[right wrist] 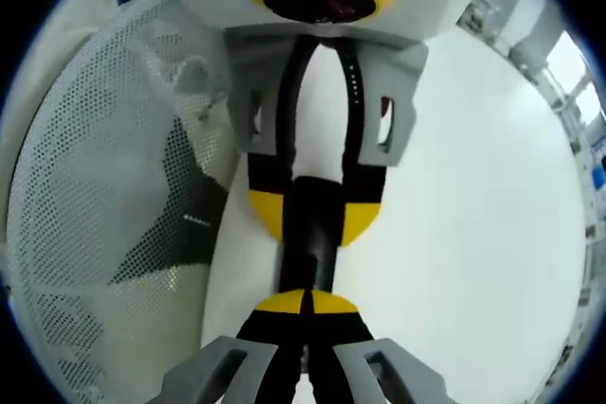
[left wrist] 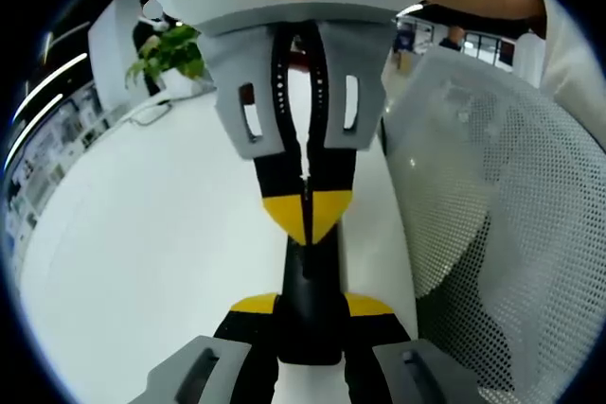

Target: Press the specified remote control buttons in sequence, fully releasing each button before pressing the next.

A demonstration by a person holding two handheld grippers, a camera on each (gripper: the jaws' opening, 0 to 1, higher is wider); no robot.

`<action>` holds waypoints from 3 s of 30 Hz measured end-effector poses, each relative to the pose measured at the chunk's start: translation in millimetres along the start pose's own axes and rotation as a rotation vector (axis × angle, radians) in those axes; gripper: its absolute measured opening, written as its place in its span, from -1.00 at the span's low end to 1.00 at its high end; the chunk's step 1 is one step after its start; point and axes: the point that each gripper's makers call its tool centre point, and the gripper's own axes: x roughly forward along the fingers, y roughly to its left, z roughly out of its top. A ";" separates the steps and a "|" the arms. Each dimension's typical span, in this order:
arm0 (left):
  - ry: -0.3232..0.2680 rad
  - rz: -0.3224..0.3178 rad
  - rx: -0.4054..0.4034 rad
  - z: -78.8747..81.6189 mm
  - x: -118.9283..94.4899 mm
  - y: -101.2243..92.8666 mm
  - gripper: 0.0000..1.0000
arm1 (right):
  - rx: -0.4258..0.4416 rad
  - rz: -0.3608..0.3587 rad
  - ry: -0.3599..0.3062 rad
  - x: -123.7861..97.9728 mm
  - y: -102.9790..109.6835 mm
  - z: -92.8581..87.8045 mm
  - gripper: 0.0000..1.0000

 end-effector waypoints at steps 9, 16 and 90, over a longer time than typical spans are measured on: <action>0.000 0.002 0.000 -0.7 0.3 -0.1 -0.53 | 0.001 -0.002 0.003 0.4 0.9 0.2 -1.00; 0.003 0.004 0.000 -0.2 0.3 -1.1 -0.53 | 0.003 -0.011 -0.005 0.2 0.8 -0.2 -1.00; 0.009 0.008 -0.008 -2.2 -2.6 -0.1 -0.53 | -0.027 -0.013 0.003 0.9 18.0 4.6 -1.00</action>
